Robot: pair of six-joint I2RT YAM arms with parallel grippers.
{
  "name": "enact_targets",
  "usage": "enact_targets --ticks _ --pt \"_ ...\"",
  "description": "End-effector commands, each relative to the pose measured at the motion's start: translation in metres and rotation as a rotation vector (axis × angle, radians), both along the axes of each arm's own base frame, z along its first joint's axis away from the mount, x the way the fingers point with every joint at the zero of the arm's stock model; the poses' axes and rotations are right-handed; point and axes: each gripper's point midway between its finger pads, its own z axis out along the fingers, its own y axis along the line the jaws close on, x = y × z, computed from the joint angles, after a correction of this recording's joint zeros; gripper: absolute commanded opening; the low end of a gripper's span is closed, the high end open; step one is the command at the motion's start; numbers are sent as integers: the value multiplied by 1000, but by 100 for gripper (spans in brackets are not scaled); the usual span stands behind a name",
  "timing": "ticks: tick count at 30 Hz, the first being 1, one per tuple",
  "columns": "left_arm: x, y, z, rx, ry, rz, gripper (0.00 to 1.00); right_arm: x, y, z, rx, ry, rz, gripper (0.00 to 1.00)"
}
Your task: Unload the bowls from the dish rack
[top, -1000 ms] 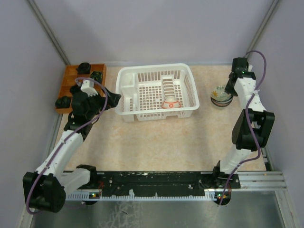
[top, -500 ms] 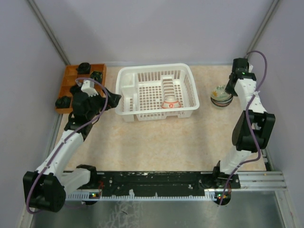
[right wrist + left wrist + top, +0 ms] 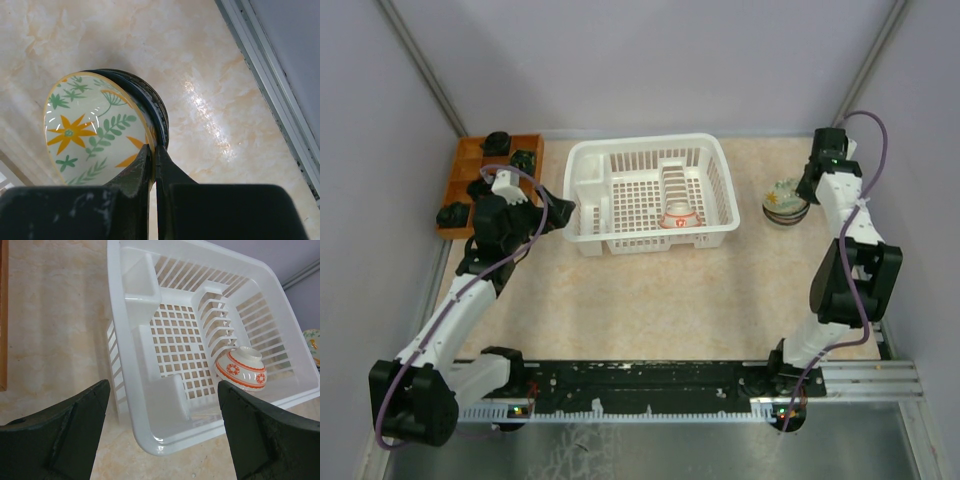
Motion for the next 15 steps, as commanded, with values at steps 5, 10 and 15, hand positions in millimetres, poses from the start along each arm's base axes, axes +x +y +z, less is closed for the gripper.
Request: enact_targets --ticks 5,10,15 --pt "0 -4 2 -9 -18 -13 94 -5 -5 8 61 -61 -17 0" --pt "0 -4 1 -9 -15 -12 94 -7 -5 -1 116 -61 -19 0" --pt "0 -3 1 -8 -16 -11 94 -9 -4 -8 125 -43 -21 1"
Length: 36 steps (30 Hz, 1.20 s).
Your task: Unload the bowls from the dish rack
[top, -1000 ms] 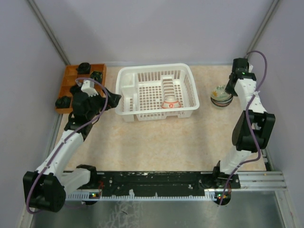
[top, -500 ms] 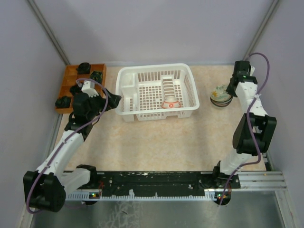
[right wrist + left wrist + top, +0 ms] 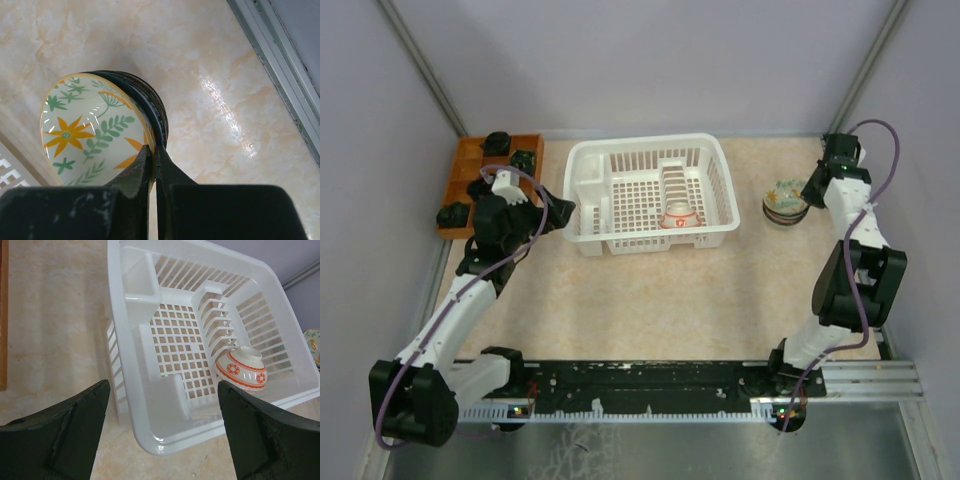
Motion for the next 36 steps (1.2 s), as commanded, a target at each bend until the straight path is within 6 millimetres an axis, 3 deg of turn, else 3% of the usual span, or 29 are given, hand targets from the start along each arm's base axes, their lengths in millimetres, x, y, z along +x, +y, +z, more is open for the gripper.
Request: enact_targets --ticks 1,9,15,17,30,36 --pt "0 -4 2 -9 -18 -13 94 -7 1 -2 21 7 -1 2" --pt "0 -4 1 -9 -18 -14 94 -11 0 -7 33 22 -8 9" --pt "1 -4 0 -12 -16 -14 94 -11 -3 -17 34 38 -22 21" --pt "1 -3 0 -7 -16 -10 94 -10 -5 0 19 -14 -29 28" --pt "1 -4 -1 -10 -15 -13 94 -12 -7 45 -13 -101 -31 39" --pt "2 -3 1 -1 -17 -7 94 -20 -8 81 -53 -171 -23 43"
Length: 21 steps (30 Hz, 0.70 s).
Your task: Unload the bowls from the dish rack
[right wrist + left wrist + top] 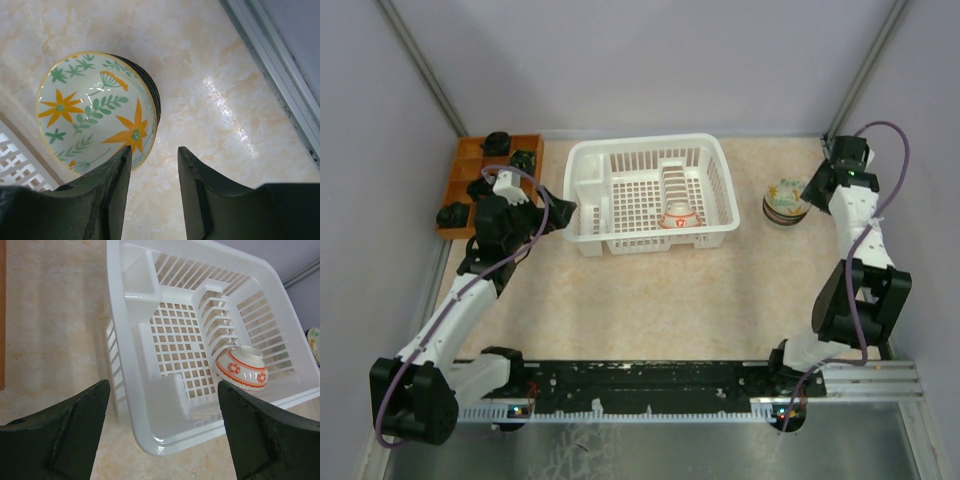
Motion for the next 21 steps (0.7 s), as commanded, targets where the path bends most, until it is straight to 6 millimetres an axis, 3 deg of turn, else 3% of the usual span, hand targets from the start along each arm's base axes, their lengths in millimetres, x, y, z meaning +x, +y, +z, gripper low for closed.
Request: enact_targets --ticks 1,6,8,12,16,21 --pt "2 -1 5 2 -24 -2 94 1 -7 72 -67 -164 1 45" --pt "7 0 3 20 -7 0 95 2 17 117 -164 -243 97 46" --pt "9 -1 1 28 6 -4 96 6 38 136 -189 -296 168 52" --pt "15 -1 -2 44 21 -2 99 19 91 162 -206 -374 336 54" --pt "21 -3 -3 67 34 -5 99 36 156 160 -253 -360 515 62" --pt "25 -5 -11 85 57 -6 99 60 227 130 -290 -255 712 64"
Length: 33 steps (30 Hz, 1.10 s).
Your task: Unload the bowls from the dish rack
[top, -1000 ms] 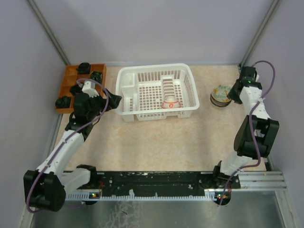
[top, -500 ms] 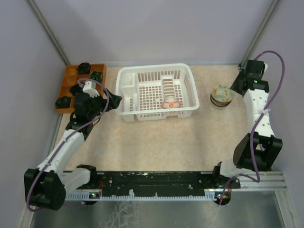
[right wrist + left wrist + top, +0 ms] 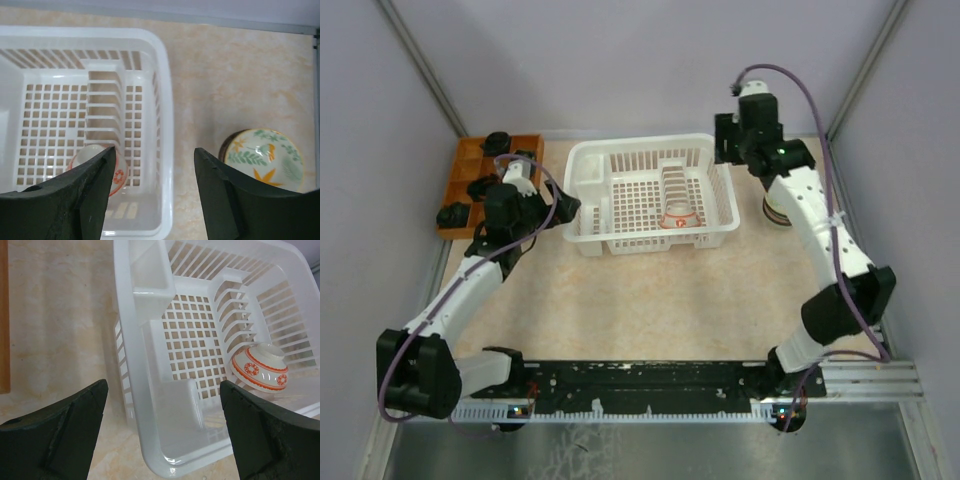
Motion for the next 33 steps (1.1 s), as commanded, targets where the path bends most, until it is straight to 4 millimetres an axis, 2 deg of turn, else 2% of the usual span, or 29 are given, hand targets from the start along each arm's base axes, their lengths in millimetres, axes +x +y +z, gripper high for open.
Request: enact_targets --ticks 1,5,11,13,23,29,33 --pt "5 -3 5 28 -11 -7 99 24 52 -27 -114 82 137 65" --pt "6 -6 -6 40 11 -11 99 36 88 -57 -188 204 185 67" --pt "7 -13 -17 56 32 -20 99 36 119 -94 -286 312 218 74" --pt "8 -14 -20 70 36 -16 99 33 125 -98 -328 307 238 82" --pt "12 -14 -39 112 74 -9 99 1 149 -130 -415 425 404 84" --pt "16 -15 -41 119 75 -10 99 -6 158 -143 -474 486 463 95" --pt "20 -15 -43 120 76 -8 99 -11 170 -154 -500 522 508 95"
